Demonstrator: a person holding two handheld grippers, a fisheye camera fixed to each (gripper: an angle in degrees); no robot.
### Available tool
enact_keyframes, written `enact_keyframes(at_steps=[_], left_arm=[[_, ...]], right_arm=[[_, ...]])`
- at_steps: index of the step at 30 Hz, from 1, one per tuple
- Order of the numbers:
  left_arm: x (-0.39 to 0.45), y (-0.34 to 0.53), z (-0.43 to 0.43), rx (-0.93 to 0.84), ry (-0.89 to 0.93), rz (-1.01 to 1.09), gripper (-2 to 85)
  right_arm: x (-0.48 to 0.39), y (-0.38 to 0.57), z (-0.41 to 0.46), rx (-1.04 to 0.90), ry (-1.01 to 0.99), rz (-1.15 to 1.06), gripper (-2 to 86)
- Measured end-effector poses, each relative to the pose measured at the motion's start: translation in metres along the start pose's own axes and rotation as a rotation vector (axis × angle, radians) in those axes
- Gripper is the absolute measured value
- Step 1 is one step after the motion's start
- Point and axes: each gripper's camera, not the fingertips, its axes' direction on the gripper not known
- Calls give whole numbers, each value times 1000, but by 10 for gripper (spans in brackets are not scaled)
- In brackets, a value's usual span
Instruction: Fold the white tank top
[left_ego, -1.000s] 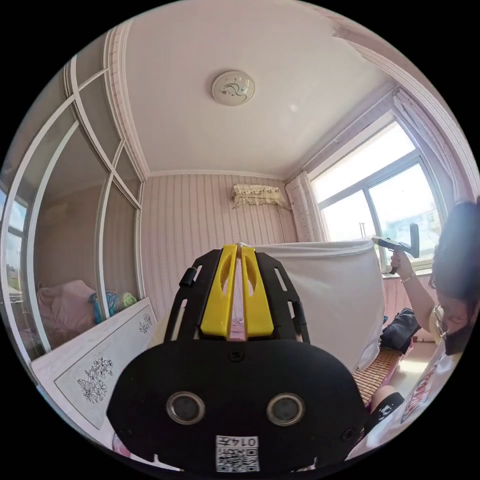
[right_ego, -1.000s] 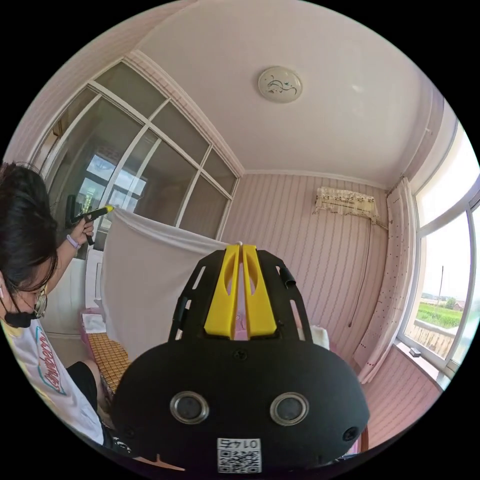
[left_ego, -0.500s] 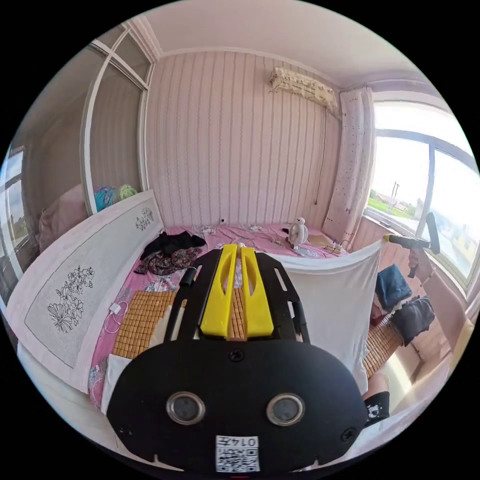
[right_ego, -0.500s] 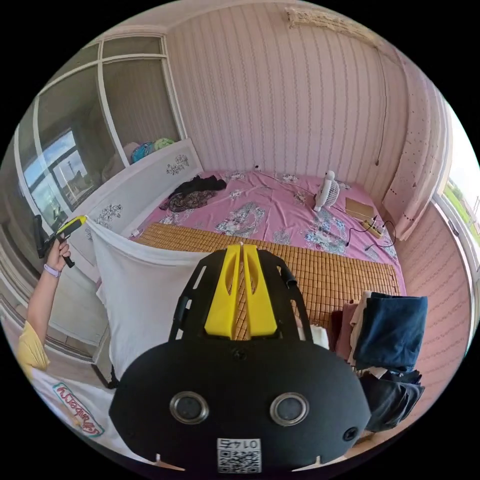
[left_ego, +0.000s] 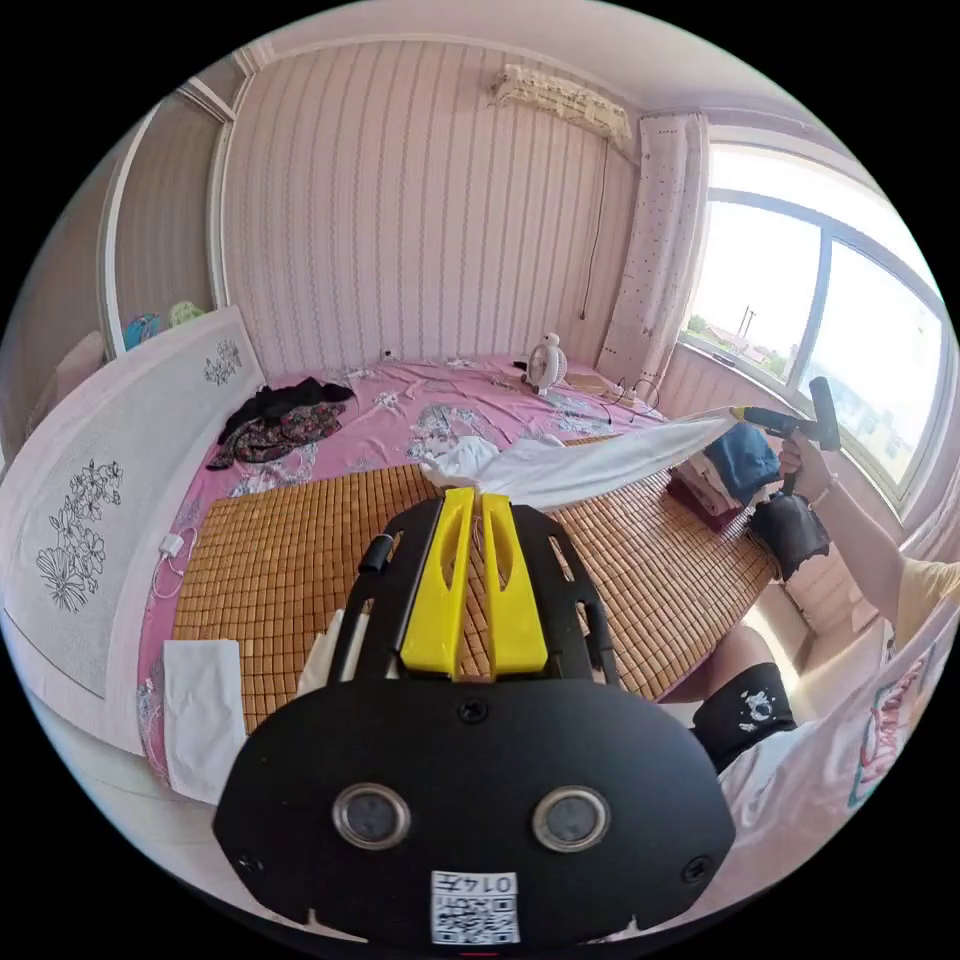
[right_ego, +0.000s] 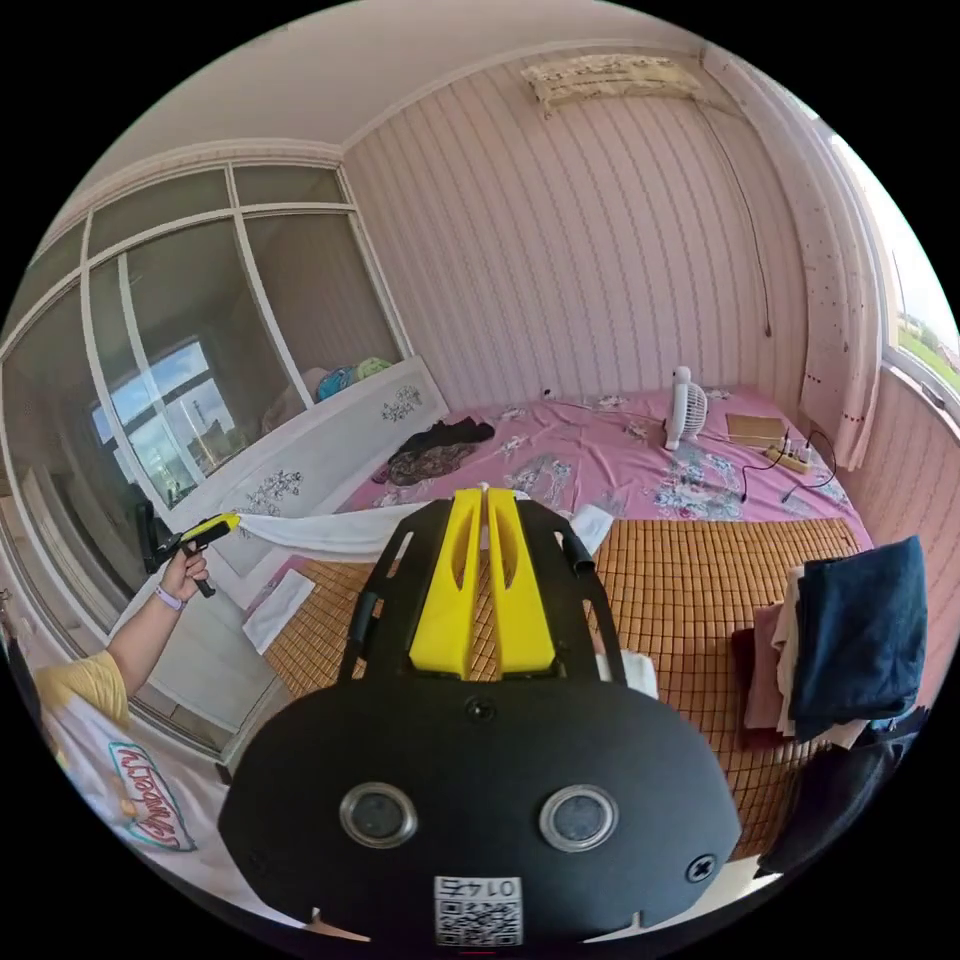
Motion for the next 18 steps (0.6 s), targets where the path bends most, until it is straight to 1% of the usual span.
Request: enact_keyframes(at_steps=[2, 3, 5, 7, 8, 11, 14, 18], left_arm=[[-12, 78, 61, -112, 18, -58, -9], [-16, 98, 75, -140, 21, -75, -9], [-35, 173, 126, -267, 28, -175, -9], [-46, 222, 154, -355, 11, -256, -9], [-51, 251, 168, -408, 22, -297, -8], [-55, 311, 187, -497, 58, -364, -9], [-48, 356, 194, -581, 68, -342, -8], [-43, 399, 186, -646, 64, -313, -8]], right_arm=[[30, 50, 32, -100, -29, 66, 1], [46, 83, 54, -173, -53, 78, 1], [65, 133, 87, -267, -35, 108, 1], [87, 192, 127, -380, -38, 186, 2], [92, 205, 135, -402, -49, 205, 2], [103, 254, 163, -484, -31, 251, 2], [108, 291, 181, -583, -7, 246, 3], [103, 335, 193, -752, 82, 147, 2]])
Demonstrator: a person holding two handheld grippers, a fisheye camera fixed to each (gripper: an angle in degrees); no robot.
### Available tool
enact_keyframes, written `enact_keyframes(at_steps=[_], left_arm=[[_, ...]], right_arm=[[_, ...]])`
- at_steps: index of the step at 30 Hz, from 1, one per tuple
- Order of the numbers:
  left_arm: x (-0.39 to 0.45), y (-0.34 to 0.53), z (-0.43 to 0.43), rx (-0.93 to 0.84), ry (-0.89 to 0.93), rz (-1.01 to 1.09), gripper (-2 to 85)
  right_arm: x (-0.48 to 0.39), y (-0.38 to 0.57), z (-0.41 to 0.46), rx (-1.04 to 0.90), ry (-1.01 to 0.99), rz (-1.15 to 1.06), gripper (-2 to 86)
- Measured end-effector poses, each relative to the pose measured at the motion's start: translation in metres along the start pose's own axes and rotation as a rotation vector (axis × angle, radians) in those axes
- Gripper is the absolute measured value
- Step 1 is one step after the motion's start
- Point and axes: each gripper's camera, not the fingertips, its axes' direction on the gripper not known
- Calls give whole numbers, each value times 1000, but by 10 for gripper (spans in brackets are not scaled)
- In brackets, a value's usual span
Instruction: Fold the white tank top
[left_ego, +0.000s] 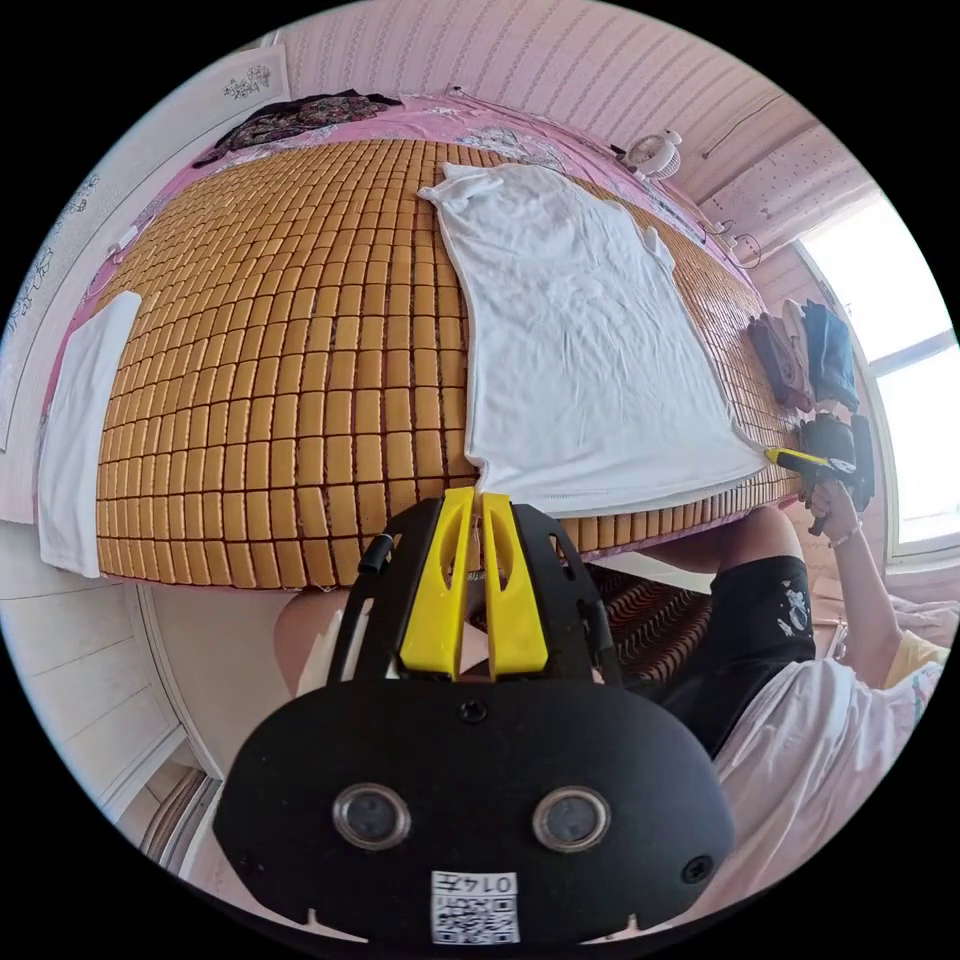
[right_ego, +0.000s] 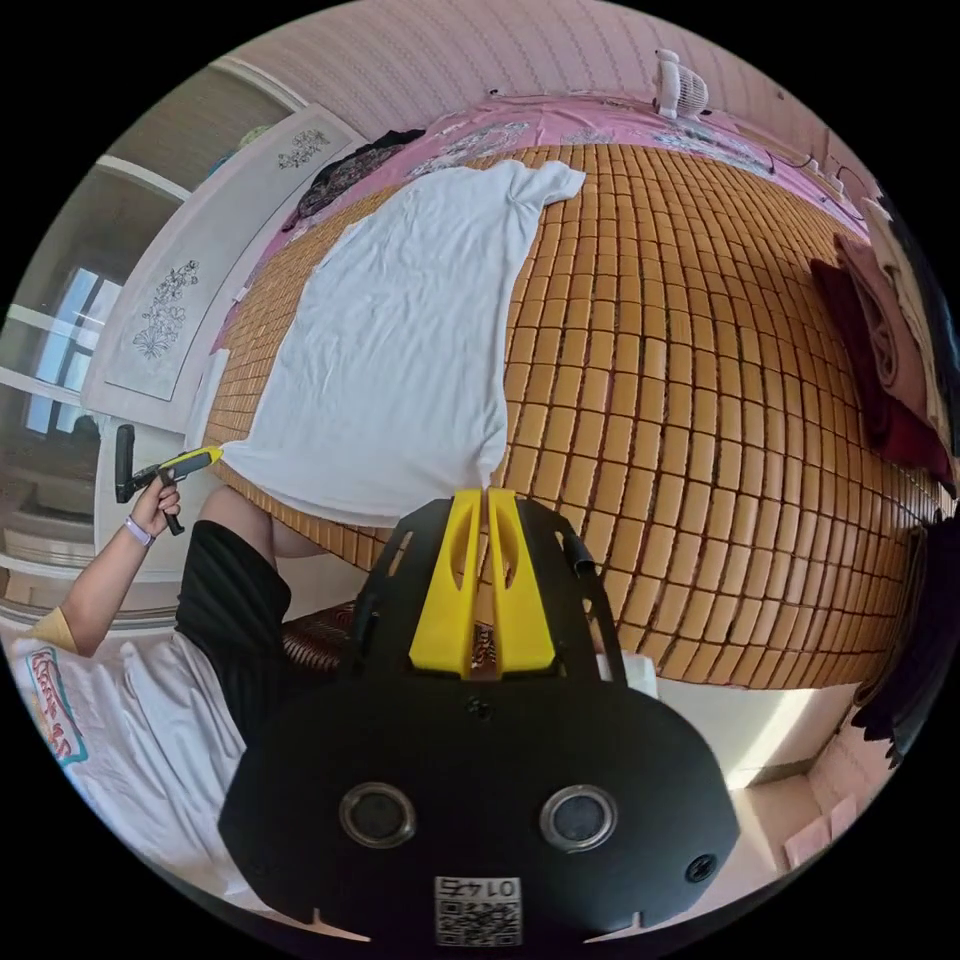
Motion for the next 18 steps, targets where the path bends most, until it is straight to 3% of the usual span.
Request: enact_keyframes(at_steps=[8, 18], left_arm=[[-20, 85, 19, -90, -47, 63, -8], [-53, 165, 4, -89, -9, 56, -1]], right_arm=[[-19, 44, 46, -150, 133, -144, 2], [-3, 86, 87, -188, 88, -114, 2]])
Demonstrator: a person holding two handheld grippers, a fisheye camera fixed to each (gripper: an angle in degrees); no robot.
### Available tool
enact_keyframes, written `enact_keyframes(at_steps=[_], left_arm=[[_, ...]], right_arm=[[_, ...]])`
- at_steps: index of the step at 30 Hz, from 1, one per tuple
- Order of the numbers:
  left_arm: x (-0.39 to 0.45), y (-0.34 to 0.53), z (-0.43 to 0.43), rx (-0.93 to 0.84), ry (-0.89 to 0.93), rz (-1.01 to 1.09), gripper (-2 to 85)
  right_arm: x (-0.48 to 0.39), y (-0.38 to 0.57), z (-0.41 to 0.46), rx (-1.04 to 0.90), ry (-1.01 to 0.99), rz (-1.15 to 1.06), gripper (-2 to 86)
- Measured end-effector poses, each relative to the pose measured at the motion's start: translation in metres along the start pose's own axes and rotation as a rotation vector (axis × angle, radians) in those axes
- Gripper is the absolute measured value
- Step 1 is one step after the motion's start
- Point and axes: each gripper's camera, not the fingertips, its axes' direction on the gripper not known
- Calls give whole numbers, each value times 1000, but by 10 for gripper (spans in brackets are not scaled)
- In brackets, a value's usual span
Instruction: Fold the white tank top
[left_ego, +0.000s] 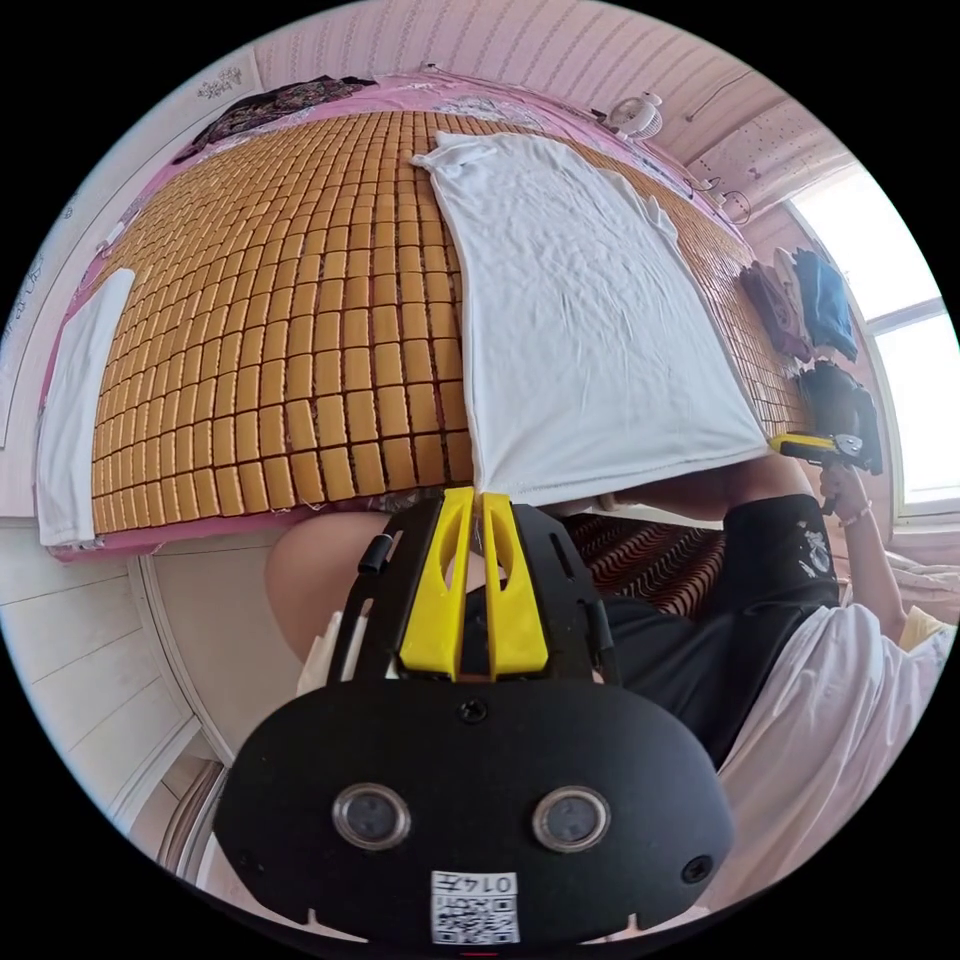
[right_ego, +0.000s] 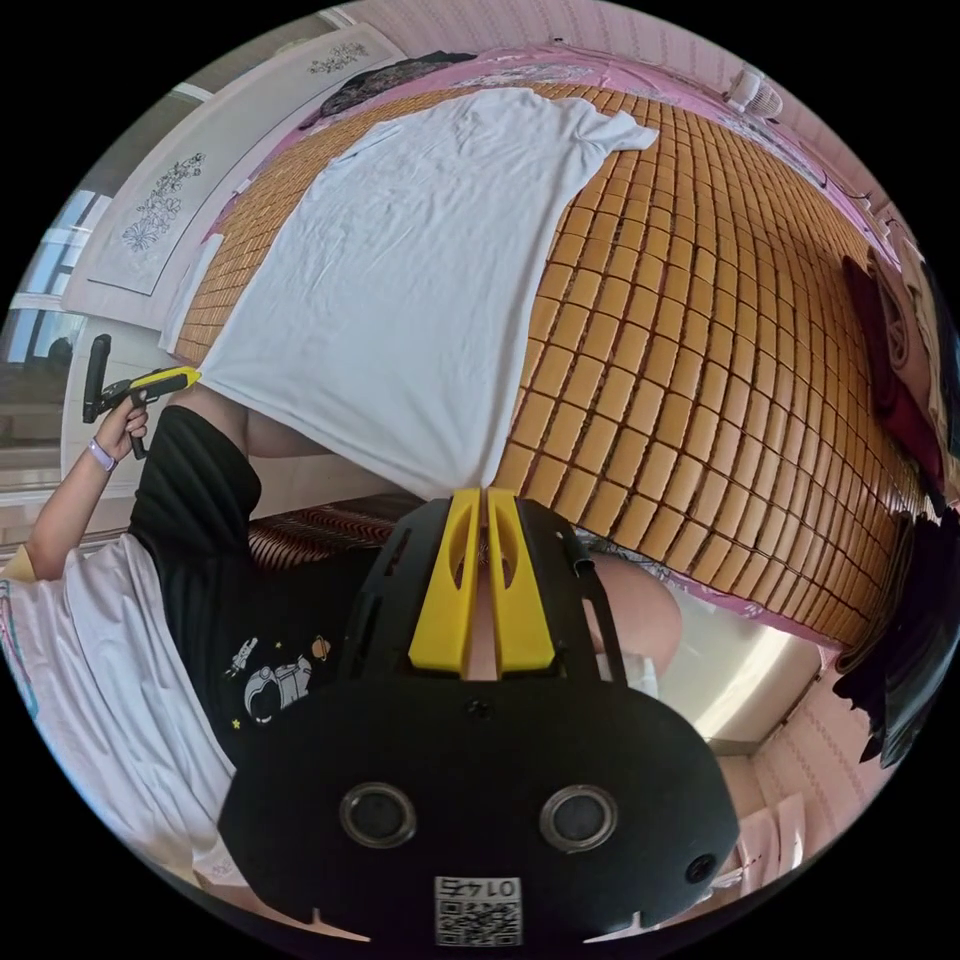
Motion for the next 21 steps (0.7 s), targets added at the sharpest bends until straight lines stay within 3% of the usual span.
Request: enact_keyframes(at_steps=[13, 21], left_arm=[[-64, 110, -25, 43, 112, -108, 40], [-113, 67, -48, 214, 224, -184, 37]], right_arm=[[37, 49, 51, 43, -77, 91, 37], [46, 32, 67, 68, -46, 32, 34]])
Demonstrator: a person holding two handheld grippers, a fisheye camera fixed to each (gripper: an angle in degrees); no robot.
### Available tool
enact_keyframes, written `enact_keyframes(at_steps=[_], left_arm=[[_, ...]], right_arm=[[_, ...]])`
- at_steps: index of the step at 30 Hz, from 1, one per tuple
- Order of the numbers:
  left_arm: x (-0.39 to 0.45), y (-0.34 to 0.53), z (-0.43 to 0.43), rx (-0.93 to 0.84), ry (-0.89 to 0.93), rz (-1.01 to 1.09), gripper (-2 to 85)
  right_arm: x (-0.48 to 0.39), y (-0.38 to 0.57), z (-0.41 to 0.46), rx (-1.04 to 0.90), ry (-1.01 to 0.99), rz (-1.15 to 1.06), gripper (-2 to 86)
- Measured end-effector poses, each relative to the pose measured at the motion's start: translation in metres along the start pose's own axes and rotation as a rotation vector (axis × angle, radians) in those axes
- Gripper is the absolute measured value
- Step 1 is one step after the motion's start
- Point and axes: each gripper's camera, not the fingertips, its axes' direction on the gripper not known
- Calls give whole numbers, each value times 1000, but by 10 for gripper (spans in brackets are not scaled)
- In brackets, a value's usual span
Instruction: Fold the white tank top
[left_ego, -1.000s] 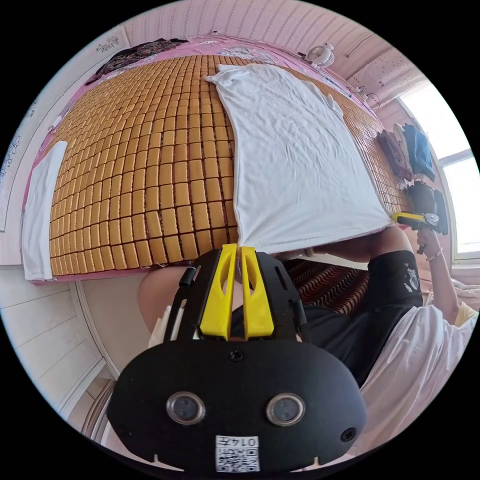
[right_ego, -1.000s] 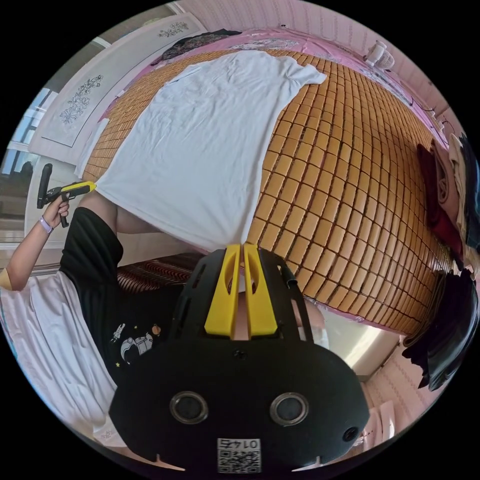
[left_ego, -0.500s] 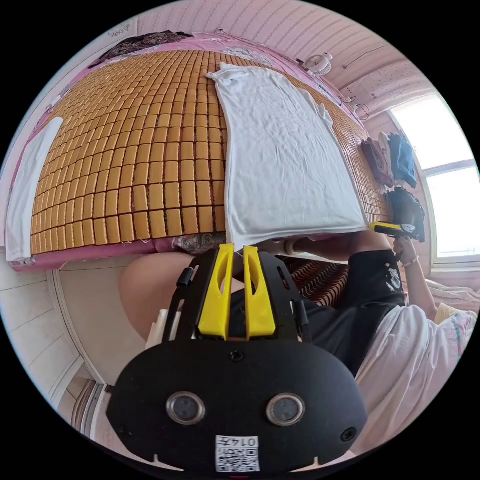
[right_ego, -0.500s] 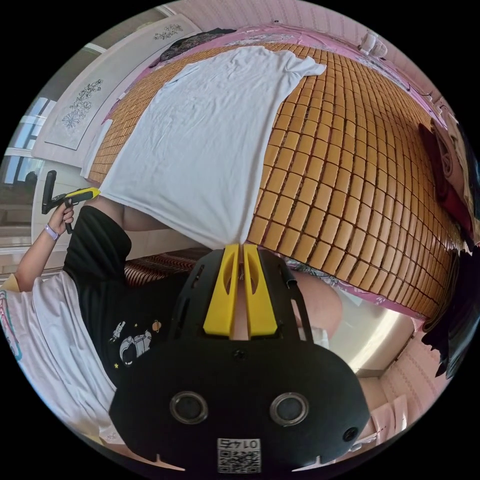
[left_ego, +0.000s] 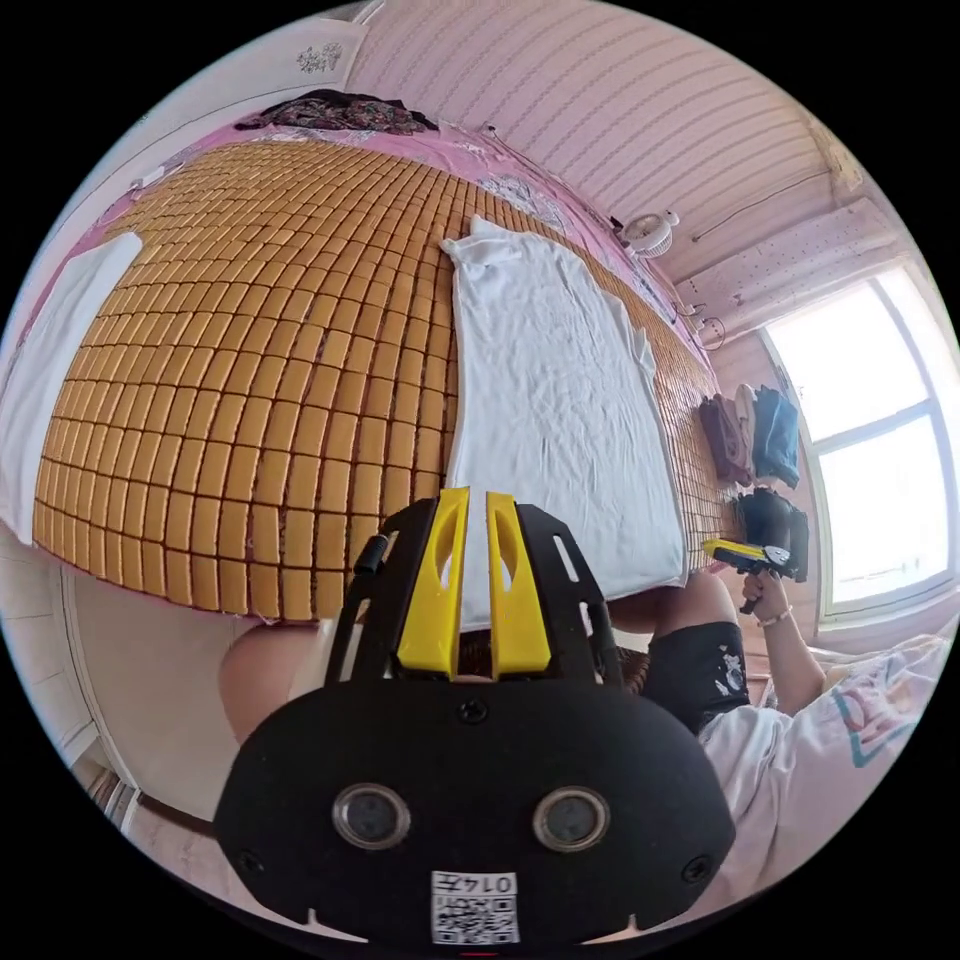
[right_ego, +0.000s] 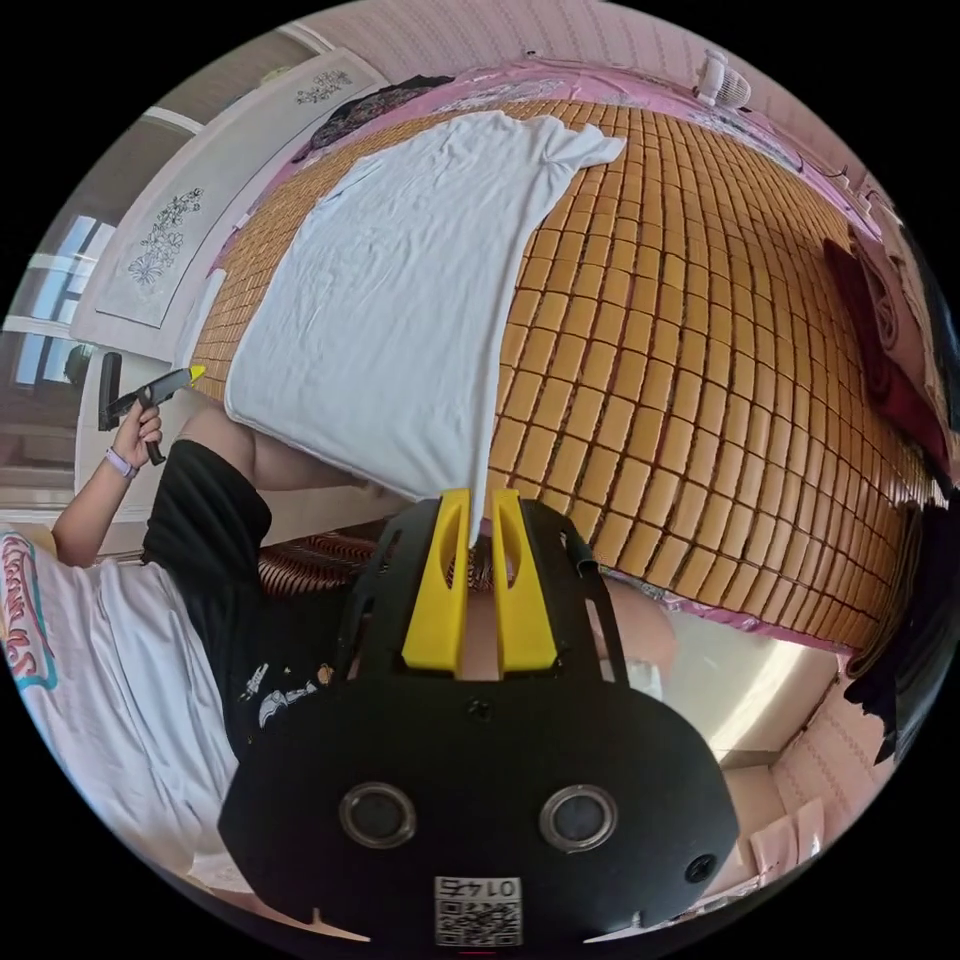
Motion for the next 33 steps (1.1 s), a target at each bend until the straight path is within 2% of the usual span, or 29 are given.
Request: enact_keyframes(at_steps=[3, 7, 10, 18, 21, 26, 30, 33], left_arm=[[-6, -49, 17, 25, -1, 25, 29], [-25, -91, 56, -36, 38, 38, 9], [-46, -94, 64, -89, 46, -32, 0], [-79, -71, 7, -129, 60, -172, -4], [-94, -77, -13, -57, 70, -230, -2], [-136, -117, -15, 97, 102, -313, 14], [-161, -154, -5, 132, 148, -297, 39], [-178, -182, 6, 137, 134, -284, 50]], right_arm=[[-2, -35, 5, 58, -19, -68, 24], [-6, -101, 30, 100, -23, -170, 18], [-8, -144, 53, 75, -67, -184, 22], [-43, -214, 72, -27, -176, -218, 42], [-68, -246, 72, -48, -213, -258, 48], [-116, -327, 95, -16, -166, -382, 59], [-160, -410, 132, 9, -97, -423, 74], [-181, -454, 160, 47, -42, -370, 81]])
